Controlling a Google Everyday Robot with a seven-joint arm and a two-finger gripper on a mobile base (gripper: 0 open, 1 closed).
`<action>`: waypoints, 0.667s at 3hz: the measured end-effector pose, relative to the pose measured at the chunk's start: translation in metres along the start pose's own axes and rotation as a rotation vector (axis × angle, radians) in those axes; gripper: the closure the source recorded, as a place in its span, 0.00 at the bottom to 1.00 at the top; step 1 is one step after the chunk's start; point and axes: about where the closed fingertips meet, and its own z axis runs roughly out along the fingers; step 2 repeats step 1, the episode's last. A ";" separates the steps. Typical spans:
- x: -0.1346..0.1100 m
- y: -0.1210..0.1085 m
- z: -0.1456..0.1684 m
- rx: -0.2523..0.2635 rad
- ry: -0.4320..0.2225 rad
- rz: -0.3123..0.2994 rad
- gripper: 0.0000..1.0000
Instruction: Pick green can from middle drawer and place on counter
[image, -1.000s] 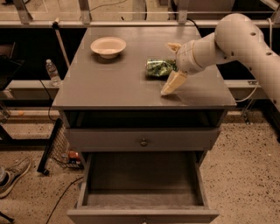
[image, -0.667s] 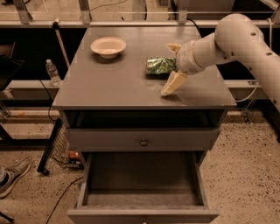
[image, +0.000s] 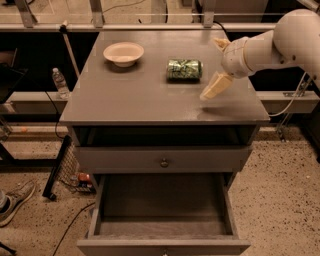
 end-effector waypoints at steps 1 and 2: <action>0.000 0.000 0.000 0.000 0.000 0.000 0.00; 0.000 0.000 0.000 0.000 0.000 0.000 0.00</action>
Offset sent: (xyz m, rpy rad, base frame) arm 0.0000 0.0000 0.0000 0.0000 0.0000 0.0000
